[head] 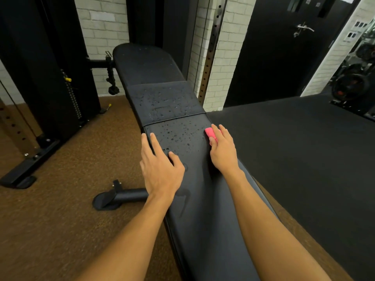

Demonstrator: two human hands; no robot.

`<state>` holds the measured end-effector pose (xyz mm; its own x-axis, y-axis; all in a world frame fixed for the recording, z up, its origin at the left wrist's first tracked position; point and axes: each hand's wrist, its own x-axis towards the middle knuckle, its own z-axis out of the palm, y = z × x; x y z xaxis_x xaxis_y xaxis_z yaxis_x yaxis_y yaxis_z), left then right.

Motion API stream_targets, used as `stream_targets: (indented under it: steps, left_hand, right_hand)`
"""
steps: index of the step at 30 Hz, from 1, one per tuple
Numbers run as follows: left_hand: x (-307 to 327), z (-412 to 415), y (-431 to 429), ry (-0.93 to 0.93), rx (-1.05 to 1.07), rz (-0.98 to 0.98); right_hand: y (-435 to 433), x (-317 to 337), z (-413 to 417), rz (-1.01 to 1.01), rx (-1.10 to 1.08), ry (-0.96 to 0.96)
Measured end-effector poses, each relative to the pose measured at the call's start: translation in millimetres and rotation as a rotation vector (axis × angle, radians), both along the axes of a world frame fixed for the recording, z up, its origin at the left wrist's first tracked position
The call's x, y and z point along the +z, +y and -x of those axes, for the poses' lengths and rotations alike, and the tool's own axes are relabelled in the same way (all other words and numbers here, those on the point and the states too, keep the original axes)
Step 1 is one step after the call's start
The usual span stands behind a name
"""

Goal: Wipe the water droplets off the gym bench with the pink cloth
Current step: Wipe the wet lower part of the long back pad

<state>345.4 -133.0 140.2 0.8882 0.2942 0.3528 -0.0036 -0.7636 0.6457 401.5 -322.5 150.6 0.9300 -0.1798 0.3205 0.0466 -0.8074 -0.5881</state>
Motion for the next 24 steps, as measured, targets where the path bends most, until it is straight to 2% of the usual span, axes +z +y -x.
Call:
stream_targets:
  steps: [8,12,16,19,24]
  left_hand:
    - [-1,0,-1,0.020,0.028,-0.019]
    - [-2,4,-2,0.017,0.030,0.000]
    - [-2,5,0,0.010,0.018,0.018]
    - [-3,3,-1,0.004,0.031,0.032]
    - [-5,2,0,-0.008,0.038,0.069]
  right_hand:
    - [-3,-12,21,0.148,0.298,-0.082]
    - [-25,-19,25,0.117,0.222,-0.065]
    - [-18,0,-12,0.050,0.122,-0.021]
    - [-5,8,-25,0.081,0.196,-0.059]
    - [-21,-5,5,0.156,0.318,-0.121]
